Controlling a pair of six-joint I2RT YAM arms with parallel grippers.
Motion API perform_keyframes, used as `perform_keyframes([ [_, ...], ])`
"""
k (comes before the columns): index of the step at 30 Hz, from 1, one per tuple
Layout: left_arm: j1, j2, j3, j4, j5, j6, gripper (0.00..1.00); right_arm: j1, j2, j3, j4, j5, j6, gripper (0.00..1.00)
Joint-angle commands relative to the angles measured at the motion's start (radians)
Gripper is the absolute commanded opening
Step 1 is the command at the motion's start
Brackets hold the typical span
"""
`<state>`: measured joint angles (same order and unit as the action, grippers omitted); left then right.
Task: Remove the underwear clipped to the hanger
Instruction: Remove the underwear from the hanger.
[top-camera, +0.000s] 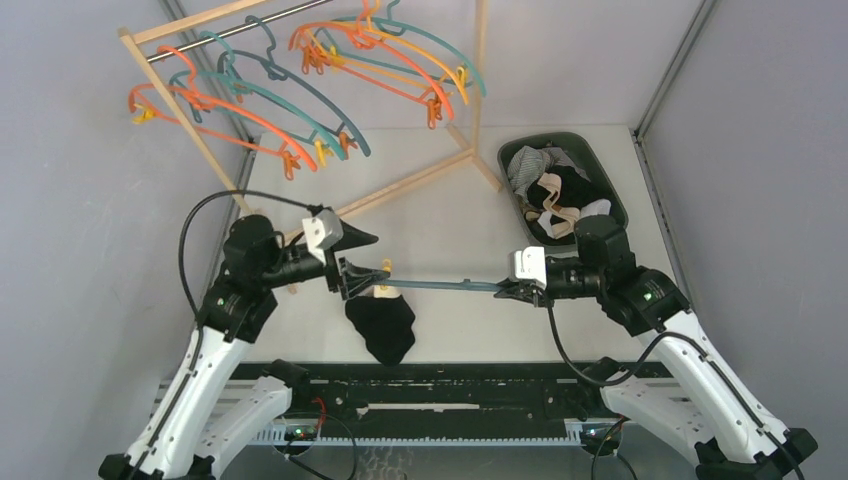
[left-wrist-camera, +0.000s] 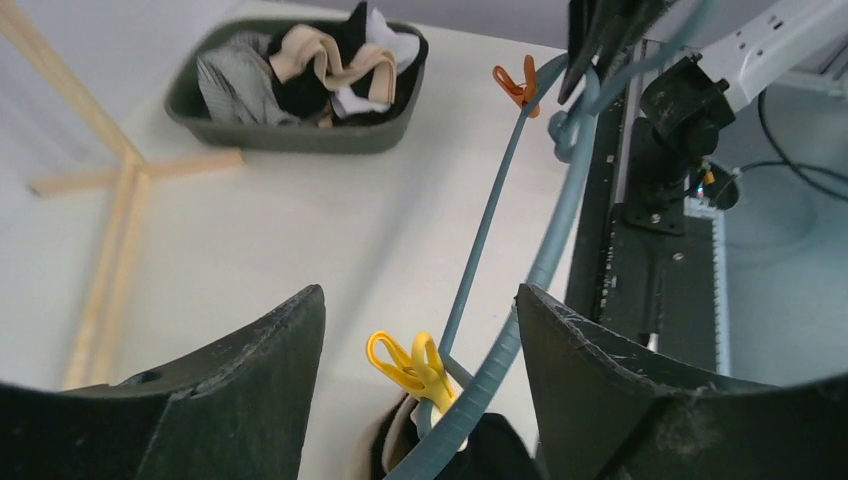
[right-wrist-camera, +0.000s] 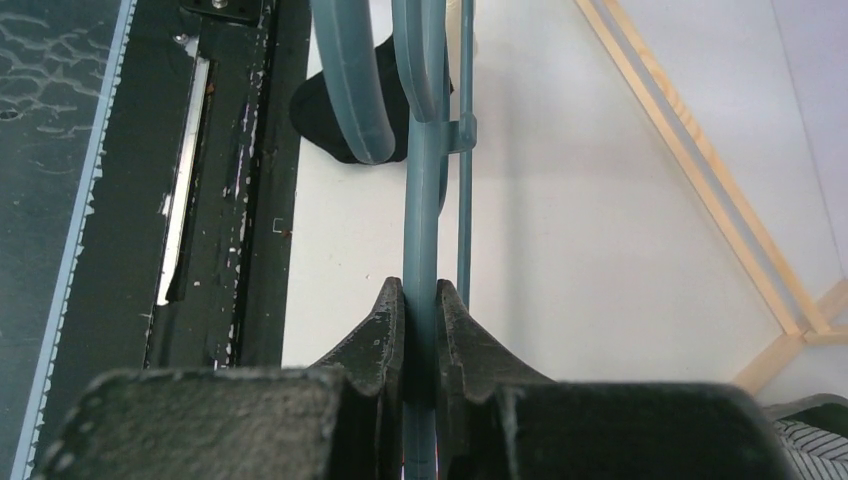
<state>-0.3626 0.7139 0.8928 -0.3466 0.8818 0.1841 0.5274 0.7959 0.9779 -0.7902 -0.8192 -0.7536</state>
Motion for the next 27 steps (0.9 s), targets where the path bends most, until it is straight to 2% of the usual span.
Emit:
perform_keyframes([
  [1, 0.008, 0.062, 0.064, -0.006, -0.060, -0.198, 0.75, -0.020, -0.019, -0.028, 0.078, -0.062, -0.047, 0.00],
  [7, 0.008, 0.111, 0.039, 0.014, -0.066, -0.293, 0.77, -0.029, -0.025, -0.051, 0.080, -0.083, -0.047, 0.00],
  [16, 0.007, 0.147, -0.002, -0.003, 0.009, -0.285, 0.80, -0.056, -0.068, -0.083, 0.098, -0.127, -0.047, 0.00],
  [27, 0.007, 0.158, -0.028, -0.033, 0.068, -0.270, 0.78, -0.070, -0.082, -0.092, 0.107, -0.143, -0.045, 0.00],
])
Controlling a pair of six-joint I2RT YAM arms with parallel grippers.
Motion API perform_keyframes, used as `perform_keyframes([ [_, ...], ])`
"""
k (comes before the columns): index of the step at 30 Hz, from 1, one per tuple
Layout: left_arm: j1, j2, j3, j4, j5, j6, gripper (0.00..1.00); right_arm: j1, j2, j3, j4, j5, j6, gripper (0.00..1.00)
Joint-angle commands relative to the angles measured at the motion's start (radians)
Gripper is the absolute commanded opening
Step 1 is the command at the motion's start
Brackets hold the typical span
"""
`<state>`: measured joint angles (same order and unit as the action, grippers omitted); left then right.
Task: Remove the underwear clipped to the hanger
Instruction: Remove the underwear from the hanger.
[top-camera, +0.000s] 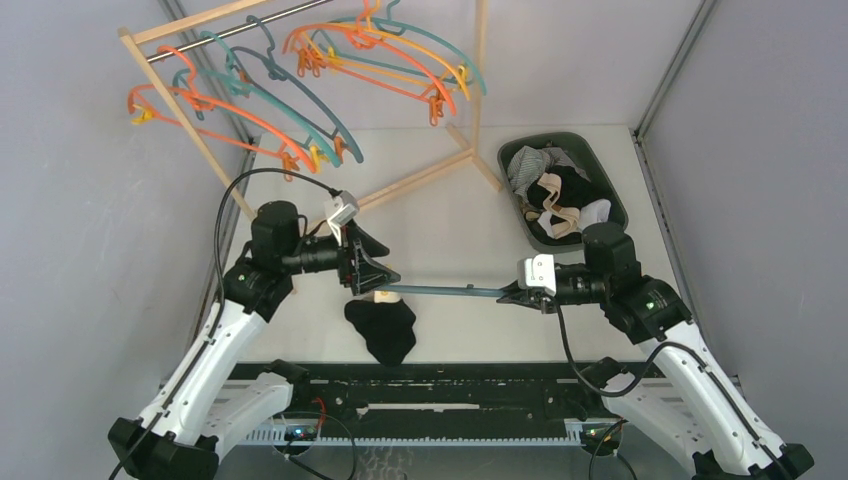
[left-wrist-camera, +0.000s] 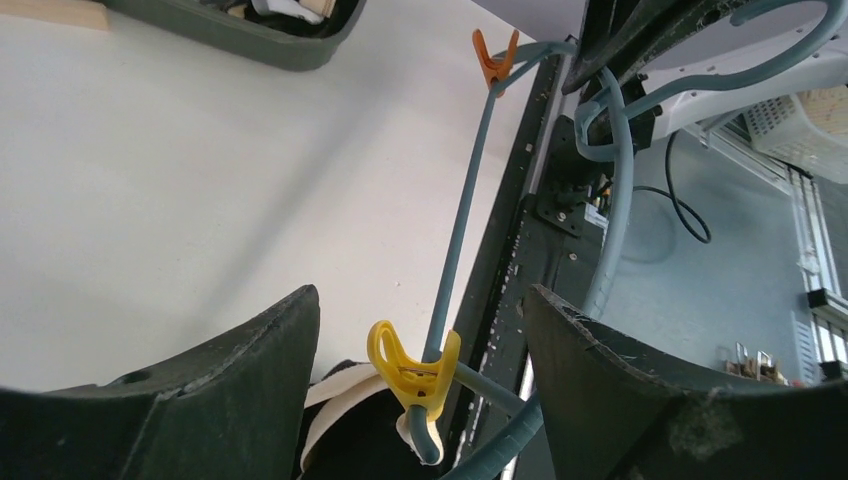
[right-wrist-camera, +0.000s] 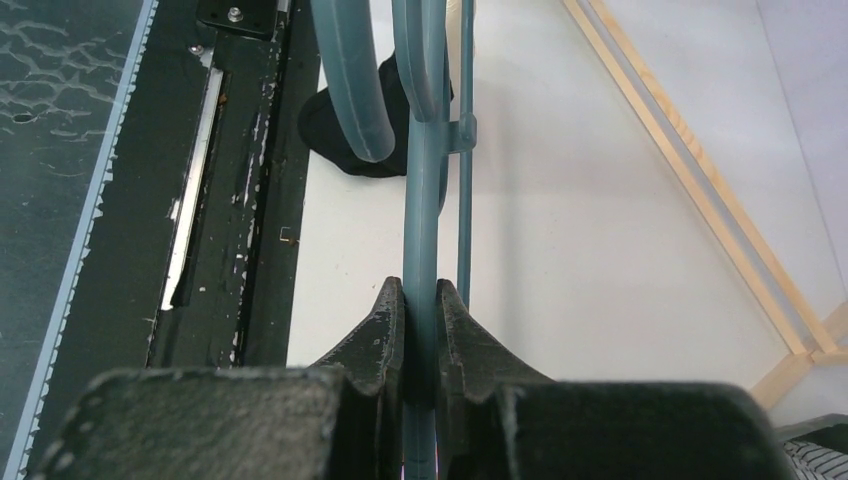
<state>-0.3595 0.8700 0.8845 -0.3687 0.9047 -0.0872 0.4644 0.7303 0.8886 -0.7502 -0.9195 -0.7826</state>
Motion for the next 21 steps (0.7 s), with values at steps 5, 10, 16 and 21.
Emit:
perform_keyframes([
  [5, 0.005, 0.001, -0.026, -0.019, 0.066, 0.007, 0.78, -0.013, -0.020, -0.005, 0.067, -0.047, -0.015, 0.00],
  [10, 0.004, 0.006, -0.027, -0.044, 0.067, 0.028, 0.76, -0.016, -0.023, -0.008, 0.072, -0.050, -0.011, 0.00],
  [16, 0.004, 0.024, -0.016, -0.088, 0.060, 0.061, 0.75, -0.018, -0.029, -0.008, 0.072, -0.054, -0.014, 0.00],
  [21, 0.018, 0.007, -0.017, -0.090, 0.051, 0.075, 0.75, -0.021, -0.039, -0.013, 0.066, -0.048, -0.017, 0.00],
])
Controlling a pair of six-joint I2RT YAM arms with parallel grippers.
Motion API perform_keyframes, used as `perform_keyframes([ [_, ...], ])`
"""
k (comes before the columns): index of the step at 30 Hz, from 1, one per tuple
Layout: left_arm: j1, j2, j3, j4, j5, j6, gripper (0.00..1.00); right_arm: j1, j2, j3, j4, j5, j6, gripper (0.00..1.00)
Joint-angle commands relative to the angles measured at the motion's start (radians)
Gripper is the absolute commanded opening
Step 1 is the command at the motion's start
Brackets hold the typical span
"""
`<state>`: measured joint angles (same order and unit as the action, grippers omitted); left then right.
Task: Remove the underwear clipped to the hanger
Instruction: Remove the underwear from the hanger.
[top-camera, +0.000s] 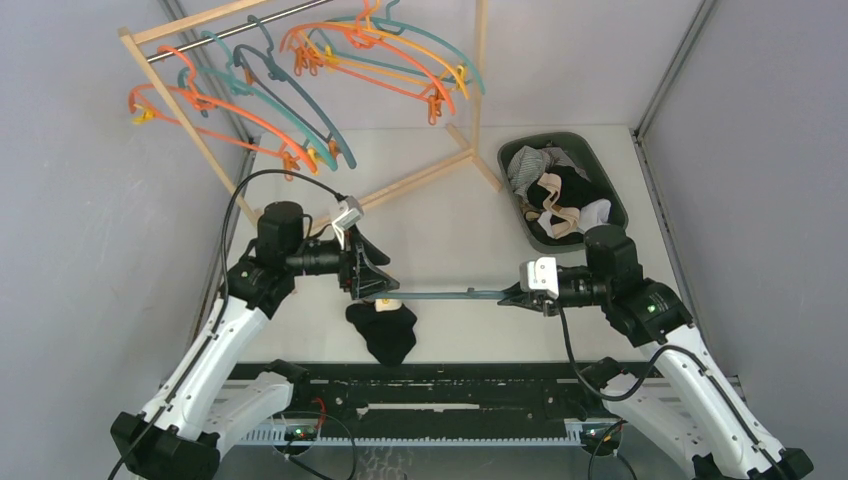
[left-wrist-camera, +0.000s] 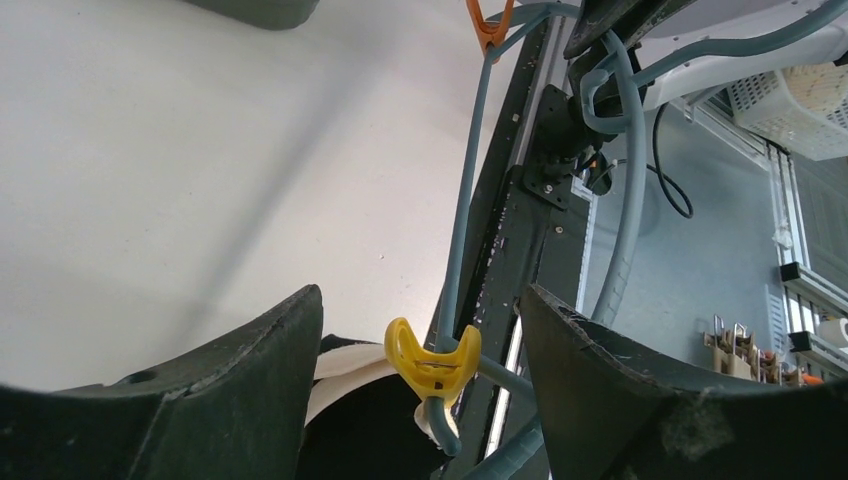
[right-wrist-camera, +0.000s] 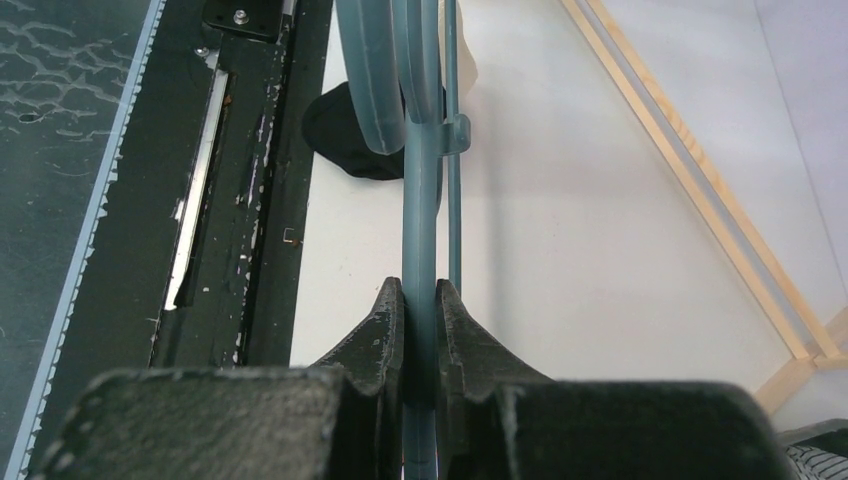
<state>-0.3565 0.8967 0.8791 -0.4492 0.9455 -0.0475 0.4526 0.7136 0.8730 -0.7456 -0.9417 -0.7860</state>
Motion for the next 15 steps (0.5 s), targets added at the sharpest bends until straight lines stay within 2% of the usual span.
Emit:
perform_keyframes([
  [1, 0.021, -0.024, -0.012, -0.007, 0.012, 0.035, 0.75, -0.009, -0.025, 0.000, 0.064, -0.023, -0.014, 0.00],
  [6, 0.025, -0.019, -0.014, -0.053, 0.018, 0.067, 0.72, -0.014, -0.037, 0.000, 0.068, -0.017, -0.014, 0.00],
  [15, 0.024, 0.016, 0.008, -0.126, 0.077, 0.105, 0.52, -0.020, -0.040, -0.006, 0.082, -0.008, -0.014, 0.00],
])
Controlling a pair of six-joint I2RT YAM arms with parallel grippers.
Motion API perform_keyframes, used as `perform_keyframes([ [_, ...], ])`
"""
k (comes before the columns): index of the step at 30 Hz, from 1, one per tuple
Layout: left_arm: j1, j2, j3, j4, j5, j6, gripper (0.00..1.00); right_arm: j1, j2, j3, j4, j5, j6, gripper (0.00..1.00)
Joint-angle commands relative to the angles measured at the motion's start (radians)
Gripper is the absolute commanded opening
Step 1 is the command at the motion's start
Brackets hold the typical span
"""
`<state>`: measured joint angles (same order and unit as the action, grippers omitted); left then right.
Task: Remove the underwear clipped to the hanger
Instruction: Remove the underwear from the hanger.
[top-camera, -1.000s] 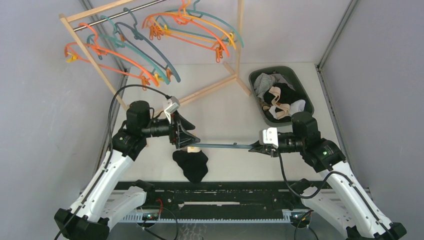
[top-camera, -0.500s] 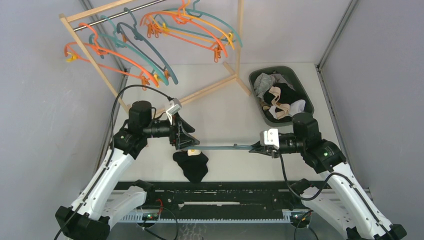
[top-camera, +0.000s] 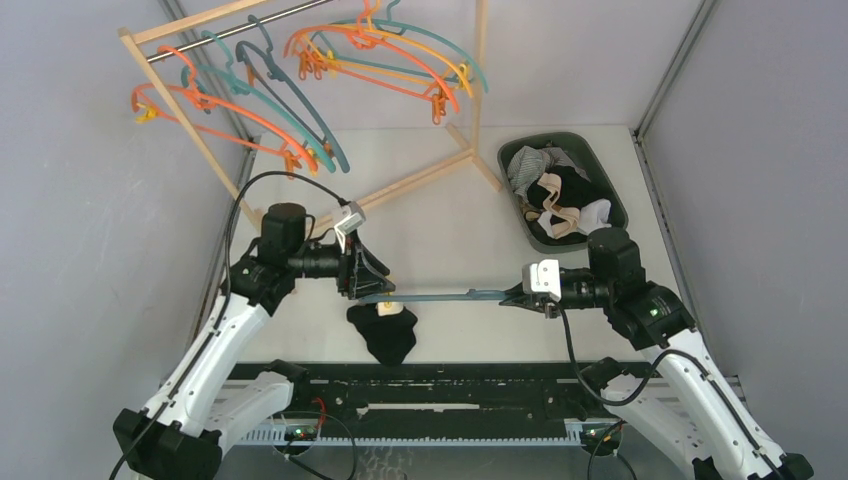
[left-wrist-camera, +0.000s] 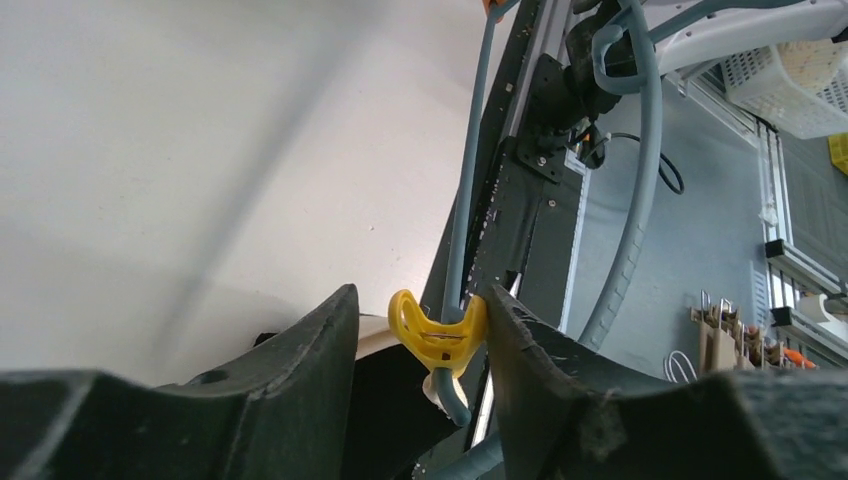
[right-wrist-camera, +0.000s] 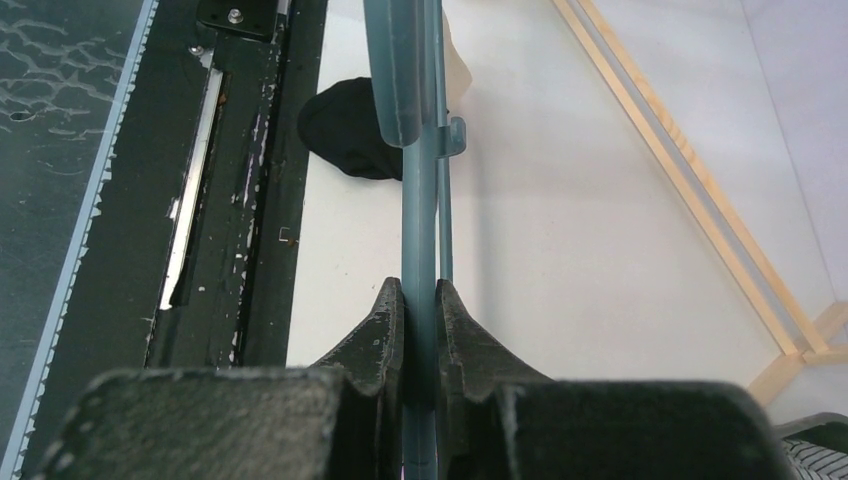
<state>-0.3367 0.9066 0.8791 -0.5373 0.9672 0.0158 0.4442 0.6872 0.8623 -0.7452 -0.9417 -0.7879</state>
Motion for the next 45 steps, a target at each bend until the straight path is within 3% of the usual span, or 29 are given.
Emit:
perform_keyframes([
  [1, 0.004, 0.008, 0.008, -0.041, 0.059, 0.044, 0.50, -0.012, -0.014, 0.002, 0.085, -0.006, -0.013, 0.00],
  [8, 0.003, 0.021, 0.024, -0.047, 0.094, 0.045, 0.30, -0.008, -0.020, -0.016, 0.150, 0.033, 0.028, 0.00],
  [24, -0.005, 0.044, 0.054, -0.078, 0.124, 0.044, 0.00, 0.012, -0.061, -0.065, 0.304, 0.161, 0.111, 0.00],
  [38, -0.002, 0.039, 0.072, -0.055, 0.124, -0.002, 0.00, 0.035, -0.073, -0.076, 0.390, 0.209, 0.138, 0.00],
  [45, -0.004, 0.022, 0.052, -0.046, 0.138, 0.000, 0.21, 0.040, -0.066, -0.077, 0.433, 0.243, 0.146, 0.00],
])
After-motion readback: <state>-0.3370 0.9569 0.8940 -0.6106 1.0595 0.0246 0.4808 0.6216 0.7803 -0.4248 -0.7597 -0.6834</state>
